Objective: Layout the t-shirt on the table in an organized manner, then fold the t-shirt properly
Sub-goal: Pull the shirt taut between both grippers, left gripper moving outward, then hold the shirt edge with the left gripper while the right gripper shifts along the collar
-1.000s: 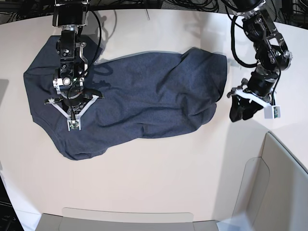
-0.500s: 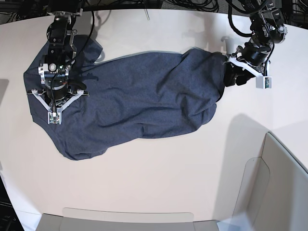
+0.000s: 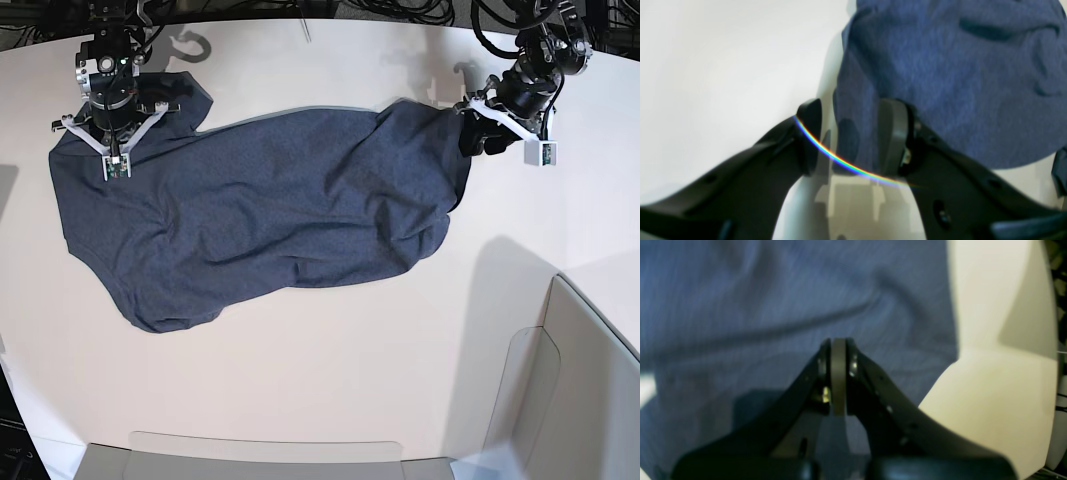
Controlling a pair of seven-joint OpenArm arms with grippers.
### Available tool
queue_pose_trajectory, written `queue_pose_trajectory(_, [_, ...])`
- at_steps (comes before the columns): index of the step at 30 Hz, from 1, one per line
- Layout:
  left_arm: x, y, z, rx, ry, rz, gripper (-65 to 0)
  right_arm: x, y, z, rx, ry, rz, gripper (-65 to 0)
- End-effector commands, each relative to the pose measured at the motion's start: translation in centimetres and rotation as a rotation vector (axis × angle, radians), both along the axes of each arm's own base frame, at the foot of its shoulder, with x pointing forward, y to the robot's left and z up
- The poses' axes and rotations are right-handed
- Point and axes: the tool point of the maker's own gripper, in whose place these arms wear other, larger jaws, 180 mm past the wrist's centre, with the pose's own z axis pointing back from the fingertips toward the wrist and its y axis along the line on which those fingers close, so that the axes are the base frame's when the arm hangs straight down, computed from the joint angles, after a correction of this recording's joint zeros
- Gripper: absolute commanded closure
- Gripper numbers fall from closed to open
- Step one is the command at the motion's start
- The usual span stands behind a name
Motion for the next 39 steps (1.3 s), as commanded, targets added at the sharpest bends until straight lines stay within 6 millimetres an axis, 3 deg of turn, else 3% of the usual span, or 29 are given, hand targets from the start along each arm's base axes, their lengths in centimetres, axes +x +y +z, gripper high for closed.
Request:
queue_pose_trajectory(1, [0.3,0.2,0.6,-0.001,-0.025,0.002,-26.9,0.3,-0.8,0.9,-0.037,-0.027,0.006,0.0])
queue_pose_trajectory(10, [0.2,0.6,-3.1,-0.064,0.062,0.036,-26.9,-1.0,-1.6,-2.1,-0.036,0.064,-0.015,0.0])
queue_pose_trajectory(16, [0.0,-0.1,-3.5,-0.084,0.073,0.029,-26.8,-0.6,-1.5,-2.1,-0.029,0.058,-0.018,0.0])
queue_pose_trajectory(18, [-0.2,-1.1,-3.8,-0.092,0.092,-0.007,-25.7,-0.7,-1.6,-2.6,-0.026,0.069,-0.023,0.0])
queue_pose_trajectory(20, [-0.4,-1.5,-4.1,-0.094,0.118,-0.027,-17.0,-0.6,-1.9,-3.1,-0.028,0.084,-0.029,0.0])
queue_pose_trajectory(22, [-0.6,-1.4,-4.2,-0.094,0.128,-0.023,-2.8,-1.0,-2.2,-3.9,-0.028,0.109,-0.036,0.0])
queue_pose_trajectory(23, [-0.6,-1.3,-4.2,-0.092,0.132,-0.026,0.0,-1.1,-2.3,-4.2,-0.027,0.116,-0.038,0.0])
queue_pose_trajectory(26, [-0.2,0.2,-2.6,-0.055,0.084,0.007,-1.1,-1.3,-2.4,-4.6,-0.029,0.128,-0.041,0.0])
queue_pose_trajectory(29, [0.4,2.2,1.0,0.019,-0.007,0.044,0.0,-1.4,-2.9,-4.6,-0.04,0.134,-0.038,0.0])
queue_pose_trajectory(33, [0.9,3.3,4.7,0.093,-0.102,0.06,0.0,-1.4,-3.0,-4.9,-0.04,0.142,-0.042,0.0])
queue_pose_trajectory(39, [-1.0,3.0,2.4,0.116,0.083,-0.025,0.0,-1.2,-3.0,-4.9,-0.04,0.139,-0.043,0.0])
